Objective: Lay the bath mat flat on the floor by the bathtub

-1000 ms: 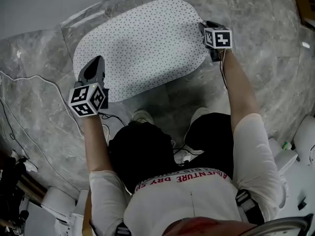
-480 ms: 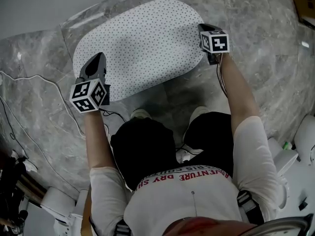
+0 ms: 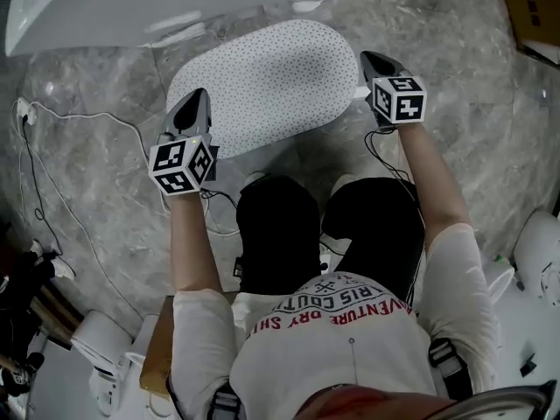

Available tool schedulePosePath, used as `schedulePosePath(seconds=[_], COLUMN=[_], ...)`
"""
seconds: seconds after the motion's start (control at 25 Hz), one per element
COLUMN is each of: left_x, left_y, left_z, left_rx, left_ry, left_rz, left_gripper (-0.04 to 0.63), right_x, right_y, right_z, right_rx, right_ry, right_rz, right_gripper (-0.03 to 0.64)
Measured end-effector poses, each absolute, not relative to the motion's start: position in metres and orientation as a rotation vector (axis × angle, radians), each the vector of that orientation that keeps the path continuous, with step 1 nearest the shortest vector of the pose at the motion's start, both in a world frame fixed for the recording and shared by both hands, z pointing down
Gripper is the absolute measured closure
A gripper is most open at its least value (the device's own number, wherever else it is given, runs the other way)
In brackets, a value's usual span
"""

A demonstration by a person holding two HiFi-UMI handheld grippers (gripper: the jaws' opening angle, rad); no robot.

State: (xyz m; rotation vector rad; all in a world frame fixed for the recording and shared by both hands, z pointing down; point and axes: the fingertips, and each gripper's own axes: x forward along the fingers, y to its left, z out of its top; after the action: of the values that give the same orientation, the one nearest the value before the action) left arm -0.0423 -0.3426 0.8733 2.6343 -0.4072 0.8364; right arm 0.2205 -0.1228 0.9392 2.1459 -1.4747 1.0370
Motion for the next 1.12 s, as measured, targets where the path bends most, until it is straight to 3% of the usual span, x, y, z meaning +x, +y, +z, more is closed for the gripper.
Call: schedulePosePath(seconds=[0.6, 0.92, 1.12], left_x=[-0.053, -0.071, -0.084], left_y=[-0.312, -0.272, -0.259], left_z=[0.439, 0.256, 0.187], left_rx=[2.922, 3.072, 3.178], left_ry=[-0.439, -0.305, -0.273], left_rz=[0.603, 0.379, 0.236], left_gripper=[0.584, 0.584, 0.584], right_x=[0.105, 0.065, 0.053], right_y=[-0.170, -0.149, -0.135], right_z=[0.448, 0.262, 0.185], right_rx=[2.133, 2.227, 2.316], right_ry=[-1.864, -1.968, -1.981], right_rz=[0.409, 0.195, 0.051], right_gripper=[0.609, 0.609, 0.611])
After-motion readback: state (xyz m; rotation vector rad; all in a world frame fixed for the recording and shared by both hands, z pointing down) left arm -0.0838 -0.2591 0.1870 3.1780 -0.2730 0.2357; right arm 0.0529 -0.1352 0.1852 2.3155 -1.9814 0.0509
